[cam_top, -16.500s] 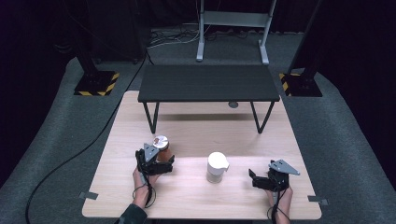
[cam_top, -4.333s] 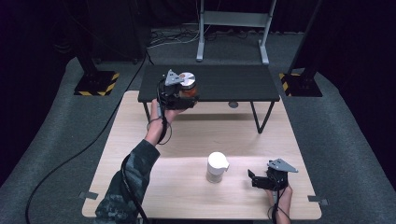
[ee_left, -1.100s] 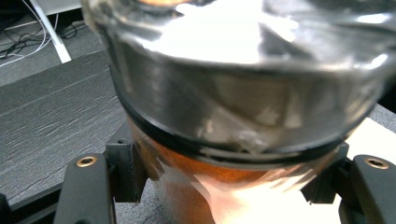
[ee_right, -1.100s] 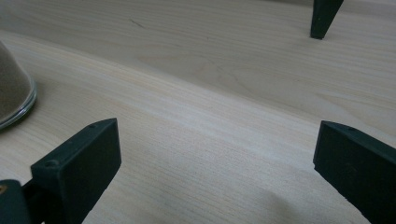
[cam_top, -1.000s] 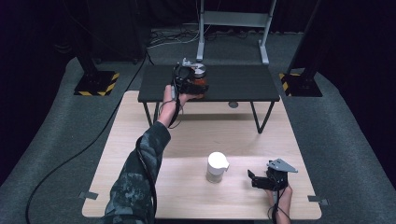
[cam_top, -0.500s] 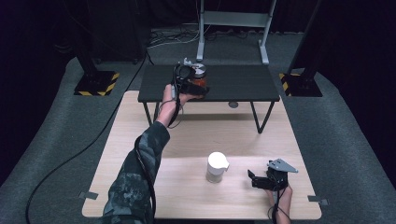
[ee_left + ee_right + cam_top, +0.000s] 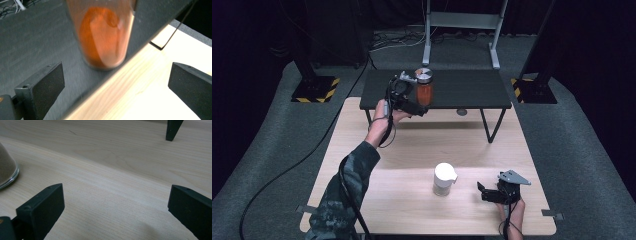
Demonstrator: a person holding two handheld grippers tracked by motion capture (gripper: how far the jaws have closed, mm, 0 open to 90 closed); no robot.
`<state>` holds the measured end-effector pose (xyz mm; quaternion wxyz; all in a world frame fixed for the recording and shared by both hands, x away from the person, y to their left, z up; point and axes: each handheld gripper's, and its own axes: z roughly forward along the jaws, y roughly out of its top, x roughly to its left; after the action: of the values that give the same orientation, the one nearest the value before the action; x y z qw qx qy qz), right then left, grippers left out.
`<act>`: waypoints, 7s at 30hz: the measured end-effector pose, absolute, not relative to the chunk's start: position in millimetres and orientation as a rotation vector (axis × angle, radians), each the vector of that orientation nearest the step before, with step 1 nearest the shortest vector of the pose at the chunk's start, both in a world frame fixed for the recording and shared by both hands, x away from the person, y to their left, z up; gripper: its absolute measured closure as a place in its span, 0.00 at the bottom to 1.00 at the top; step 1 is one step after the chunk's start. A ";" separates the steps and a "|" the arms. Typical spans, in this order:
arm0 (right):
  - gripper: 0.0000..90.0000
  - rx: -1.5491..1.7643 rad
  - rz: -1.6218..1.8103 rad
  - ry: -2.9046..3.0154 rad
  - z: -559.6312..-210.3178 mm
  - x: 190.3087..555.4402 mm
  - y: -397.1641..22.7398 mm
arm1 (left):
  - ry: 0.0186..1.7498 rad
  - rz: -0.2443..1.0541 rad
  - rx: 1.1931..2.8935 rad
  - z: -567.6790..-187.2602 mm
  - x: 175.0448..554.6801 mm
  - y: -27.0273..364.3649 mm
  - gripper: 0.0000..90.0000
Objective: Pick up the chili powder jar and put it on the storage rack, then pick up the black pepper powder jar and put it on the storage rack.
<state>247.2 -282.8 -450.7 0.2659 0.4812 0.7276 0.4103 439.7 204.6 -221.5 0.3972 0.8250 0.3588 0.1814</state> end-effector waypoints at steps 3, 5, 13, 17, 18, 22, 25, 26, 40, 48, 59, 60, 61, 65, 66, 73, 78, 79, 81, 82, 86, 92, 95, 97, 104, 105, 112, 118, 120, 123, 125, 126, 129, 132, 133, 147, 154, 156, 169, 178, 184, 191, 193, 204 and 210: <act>0.00 1.299 1.105 1.962 -450.9 246.8 -282.2 | 0.909 0.456 2.097 -230.6 429.5 208.6 0.00; 0.00 1.300 1.103 1.963 -450.6 246.9 -281.9 | 0.899 0.458 2.106 -237.8 422.1 211.9 0.00; 0.00 1.295 1.095 1.968 -450.2 247.1 -280.9 | 0.879 0.410 2.126 -283.9 395.1 239.8 0.00; 0.00 1.295 1.092 1.969 -450.0 247.4 -280.5 | 0.904 0.385 2.131 -312.1 385.0 252.2 0.00; 0.00 1.295 1.091 1.970 -450.0 247.4 -280.4 | 0.911 0.378 2.129 -318.9 383.2 255.3 0.00; 0.00 1.290 1.090 1.968 -450.2 247.0 -280.3 | 0.955 0.356 2.119 -344.0 373.3 264.4 0.00; 0.00 1.298 1.089 1.969 -449.8 247.6 -280.1 | 0.991 0.353 2.124 -359.6 364.7 267.7 0.00; 0.00 1.297 1.088 1.969 -449.8 247.6 -279.9 | 1.002 0.351 2.122 -364.9 361.3 269.2 0.00; 0.00 1.285 1.067 1.976 -449.1 247.9 -276.8 | 1.134 0.325 2.079 -408.8 336.0 283.5 0.00; 0.00 1.284 1.067 1.974 -449.3 247.2 -276.7 | 1.156 0.354 2.064 -412.6 328.7 276.2 0.00; 0.00 1.273 1.076 1.972 -450.2 245.8 -277.8 | 1.180 0.403 2.085 -425.8 314.3 264.1 0.00; 0.00 1.273 1.079 1.970 -450.4 245.4 -278.1 | 1.186 0.410 2.084 -426.7 313.6 263.5 0.00; 0.00 1.273 1.080 1.967 -450.6 245.0 -278.2 | 1.191 0.418 2.085 -427.8 312.9 262.8 0.00; 0.00 1.274 1.077 1.967 -450.4 245.1 -277.8 | 1.208 0.454 2.105 -428.8 310.9 257.0 0.00; 0.00 1.272 1.075 1.969 -450.4 245.3 -277.6 | 1.210 0.461 2.093 -430.6 309.6 257.0 0.00; 0.00 1.244 1.063 1.977 -450.6 243.1 -274.3 | 1.191 0.502 2.076 -437.3 304.8 257.3 0.00; 0.00 1.209 1.012 2.001 -448.9 241.6 -264.6 | 1.195 0.505 2.073 -437.5 303.7 256.5 0.00; 0.00 1.212 1.009 2.002 -448.6 241.7 -263.9 | 1.195 0.506 2.073 -437.4 303.7 256.4 0.00; 0.00 1.212 1.009 2.010 -447.9 242.1 -263.7 | 1.197 0.506 2.072 -437.4 304.1 256.2 0.00; 0.00 1.220 1.014 2.012 -447.3 241.9 -263.7 | 1.201 0.509 2.071 -437.3 304.4 255.4 0.00; 0.00 1.238 1.065 2.008 -447.6 238.6 -264.9 | 1.201 0.510 2.071 -437.3 304.7 255.1 0.00; 0.00 1.242 1.230 2.039 -450.2 233.1 -252.4 | 1.201 0.510 2.071 -437.3 304.4 255.0 0.00; 0.00 1.221 1.248 2.065 -450.1 232.3 -242.4 | 1.201 0.511 2.071 -437.3 304.5 255.0 0.00; 0.00 1.197 1.262 2.086 -450.1 232.4 -231.8 | 1.200 0.511 2.072 -437.2 304.5 255.0 0.00; 0.00 1.089 1.299 2.132 -447.2 238.8 -200.9 | 1.200 0.510 2.071 -437.3 304.4 255.0 0.00; 0.00 1.071 1.306 2.137 -446.5 240.6 -198.6 | 1.200 0.510 2.072 -437.3 304.5 255.0 0.00; 0.00 0.985 1.327 2.165 -444.7 257.3 -182.6 | 1.200 0.510 2.070 -437.4 304.4 254.9 0.00; 0.11 0.964 1.315 2.136 -446.6 254.4 -176.0 | 1.199 0.509 2.071 -437.4 304.5 255.0 0.00; 0.16 0.960 1.321 2.135 -446.5 254.3 -177.0 | 1.198 0.510 2.071 -437.4 304.4 254.9 0.00; 0.23 0.970 1.328 2.122 -447.3 252.4 -177.6 | 1.198 0.510 2.072 -437.3 304.3 254.9 0.00; 0.26 0.970 1.322 2.123 -447.1 251.8 -177.5 | 1.198 0.510 2.071 -437.4 304.3 254.9 0.00; 0.27 0.967 1.319 2.123 -447.2 251.4 -177.6 | 1.198 0.510 2.072 -437.3 304.3 254.9 0.00; 0.32 0.970 1.302 2.116 -446.6 249.4 -177.5 | 1.198 0.510 2.072 -437.4 304.4 255.0 0.00; 0.33 0.972 1.312 2.116 -447.1 249.7 -179.2 | 1.198 0.510 2.072 -437.4 304.4 254.9 0.00; 0.33 0.968 1.311 2.114 -447.6 249.2 -179.1 | 1.198 0.510 2.072 -437.4 304.3 254.9 0.00; 0.33 0.983 1.330 2.107 -448.8 248.1 -181.2 | 1.199 0.508 2.071 -437.4 304.6 255.1 0.00; 0.33 1.002 1.321 2.098 -447.5 247.2 -182.9 | 1.199 0.508 2.071 -437.3 304.7 255.2 0.00; 0.33 1.011 1.318 2.094 -446.3 246.8 -183.9 | 1.199 0.508 2.071 -437.4 304.6 255.2 0.00; 0.33 1.029 1.314 2.047 -438.4 242.6 -193.8 | 1.199 0.508 2.071 -437.3 304.6 255.1 0.00; 0.33 1.057 1.296 2.037 -430.8 245.2 -201.1 | 1.198 0.508 2.071 -437.4 304.6 255.1 0.00; 0.33 1.067 1.302 2.019 -426.2 245.8 -206.1 | 1.199 0.508 2.071 -437.4 304.6 255.1 0.00; 0.33 1.076 1.304 2.002 -420.3 247.5 -212.0 | 1.199 0.508 2.071 -437.3 304.6 255.2 0.00; 0.33 1.078 1.299 2.006 -418.2 248.7 -213.4 | 1.199 0.508 2.071 -437.3 304.6 255.1 0.00; 0.33 1.079 1.295 1.999 -410.0 250.9 -217.3 | 1.199 0.508 2.071 -437.4 304.6 255.2 0.00; 0.33 1.085 1.301 1.993 -406.5 253.3 -219.9 | 1.199 0.508 2.070 -437.4 304.6 255.1 0.00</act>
<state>253.3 -219.9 -406.5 0.2602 0.4005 0.7357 0.4802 304.6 255.1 -437.4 0.3409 0.7958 0.4609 0.1952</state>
